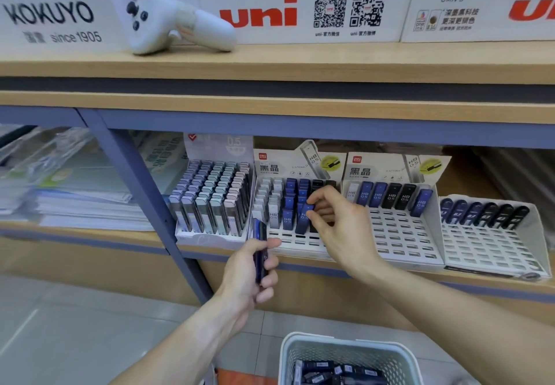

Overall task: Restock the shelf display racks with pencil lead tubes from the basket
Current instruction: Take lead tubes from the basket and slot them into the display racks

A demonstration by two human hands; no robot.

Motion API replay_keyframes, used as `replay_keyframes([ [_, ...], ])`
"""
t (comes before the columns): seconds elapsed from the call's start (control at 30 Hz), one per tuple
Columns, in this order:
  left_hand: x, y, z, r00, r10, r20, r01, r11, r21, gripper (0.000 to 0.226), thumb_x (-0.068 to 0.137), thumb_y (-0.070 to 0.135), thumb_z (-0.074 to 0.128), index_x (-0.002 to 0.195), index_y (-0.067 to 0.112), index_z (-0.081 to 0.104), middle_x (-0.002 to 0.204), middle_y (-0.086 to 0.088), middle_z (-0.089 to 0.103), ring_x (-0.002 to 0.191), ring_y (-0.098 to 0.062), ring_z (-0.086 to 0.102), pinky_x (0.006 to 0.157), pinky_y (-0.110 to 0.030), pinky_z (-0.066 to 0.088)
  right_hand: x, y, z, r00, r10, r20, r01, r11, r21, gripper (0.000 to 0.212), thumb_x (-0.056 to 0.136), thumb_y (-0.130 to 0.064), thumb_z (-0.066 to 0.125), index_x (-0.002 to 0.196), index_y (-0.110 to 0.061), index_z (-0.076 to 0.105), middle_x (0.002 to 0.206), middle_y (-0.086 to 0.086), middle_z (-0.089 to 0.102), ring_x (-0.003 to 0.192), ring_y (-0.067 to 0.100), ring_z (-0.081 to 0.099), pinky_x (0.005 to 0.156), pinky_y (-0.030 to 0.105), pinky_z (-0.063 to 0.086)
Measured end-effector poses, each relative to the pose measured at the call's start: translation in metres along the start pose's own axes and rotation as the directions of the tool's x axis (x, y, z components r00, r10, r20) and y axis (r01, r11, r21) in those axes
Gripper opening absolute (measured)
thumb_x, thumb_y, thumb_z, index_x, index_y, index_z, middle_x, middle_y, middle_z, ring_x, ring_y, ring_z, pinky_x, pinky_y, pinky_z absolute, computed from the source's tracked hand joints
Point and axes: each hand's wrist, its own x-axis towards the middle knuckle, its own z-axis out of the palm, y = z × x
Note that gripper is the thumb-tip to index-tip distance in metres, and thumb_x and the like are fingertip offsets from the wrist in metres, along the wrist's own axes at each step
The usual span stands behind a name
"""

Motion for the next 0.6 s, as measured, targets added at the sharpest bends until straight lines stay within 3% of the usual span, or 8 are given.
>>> replay_keyframes([
  [0.23,-0.0018,0.0000,-0.0051,0.999,0.030,0.009,-0.030,0.998,-0.051,0.030,0.104,0.013,0.046,0.125,-0.001,0.061,0.071,-0.008,0.055,0.052,-0.018,0.044,0.040,-0.026,0.026,0.0020,0.0003,0.0004,0.997,-0.051,0.053,0.054,0.997,-0.047,0.022,0.089,-0.007,0.074,0.098,-0.026,0.065,0.082,-0.015,0.067,0.079,0.004,0.066,0.075,0.025,0.058],
  [0.43,-0.0062,0.0025,-0.0041,0.997,0.064,0.053,-0.060,0.996,-0.068,0.025,0.107,0.010,0.045,0.129,0.001,0.054,0.104,-0.026,0.074,0.066,-0.027,0.065,0.046,-0.026,0.042,0.0076,0.0054,-0.0015,0.997,-0.056,0.044,0.060,0.994,-0.091,0.020,0.089,-0.010,0.076,0.099,-0.025,0.066,0.081,-0.013,0.068,0.078,0.004,0.067,0.076,0.030,0.059],
  [0.6,-0.0078,0.0005,-0.0018,0.990,0.086,0.114,-0.085,0.996,-0.018,0.026,0.109,0.013,0.042,0.130,0.001,0.051,0.113,-0.020,0.074,0.071,-0.026,0.066,0.049,-0.024,0.043,0.0066,0.0046,-0.0002,0.995,-0.050,0.085,0.059,0.993,-0.099,0.020,0.090,-0.010,0.075,0.101,-0.025,0.069,0.084,-0.012,0.070,0.079,0.004,0.067,0.077,0.030,0.060],
])
